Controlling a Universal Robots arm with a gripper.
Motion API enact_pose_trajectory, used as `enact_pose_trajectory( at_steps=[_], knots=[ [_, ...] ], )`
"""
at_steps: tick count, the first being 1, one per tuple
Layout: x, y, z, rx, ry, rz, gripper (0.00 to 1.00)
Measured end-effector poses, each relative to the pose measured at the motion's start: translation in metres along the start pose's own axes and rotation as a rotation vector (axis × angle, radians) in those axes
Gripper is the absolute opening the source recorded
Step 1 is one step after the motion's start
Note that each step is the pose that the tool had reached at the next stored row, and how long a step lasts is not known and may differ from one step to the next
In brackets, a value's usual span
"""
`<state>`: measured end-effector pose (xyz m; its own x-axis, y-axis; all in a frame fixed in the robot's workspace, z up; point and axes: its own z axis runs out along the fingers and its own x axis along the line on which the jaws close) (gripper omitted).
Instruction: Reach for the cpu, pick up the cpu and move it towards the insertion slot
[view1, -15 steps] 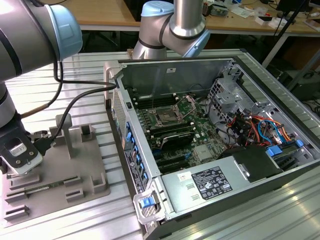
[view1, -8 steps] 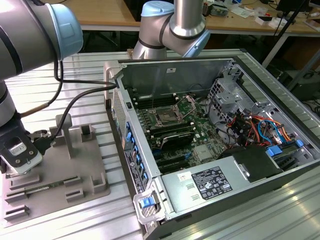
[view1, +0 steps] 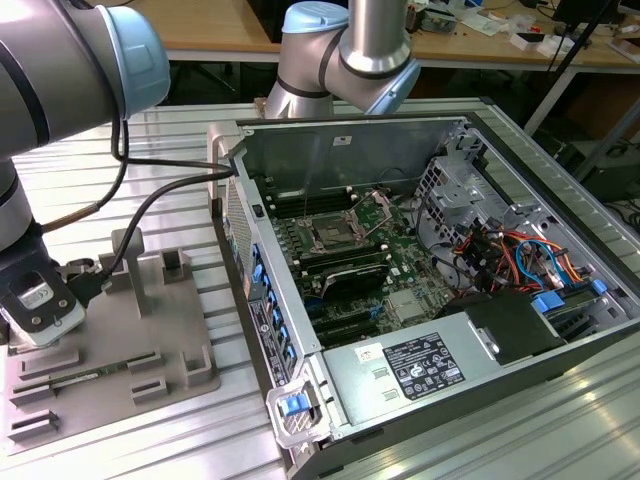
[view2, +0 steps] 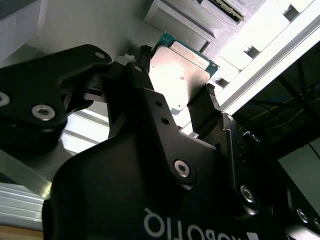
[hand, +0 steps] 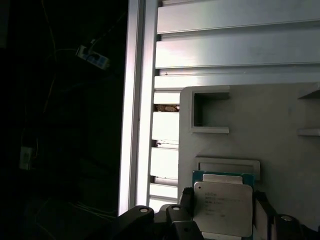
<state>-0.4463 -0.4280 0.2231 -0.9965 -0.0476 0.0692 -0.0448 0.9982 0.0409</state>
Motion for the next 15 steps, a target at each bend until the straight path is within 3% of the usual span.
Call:
enact_pose_trajectory(
  at_steps=[15],
  knots=[
    [-0.001, 0.0001, -0.005, -0.0024, 0.0263, 0.001, 0.55]
  ],
)
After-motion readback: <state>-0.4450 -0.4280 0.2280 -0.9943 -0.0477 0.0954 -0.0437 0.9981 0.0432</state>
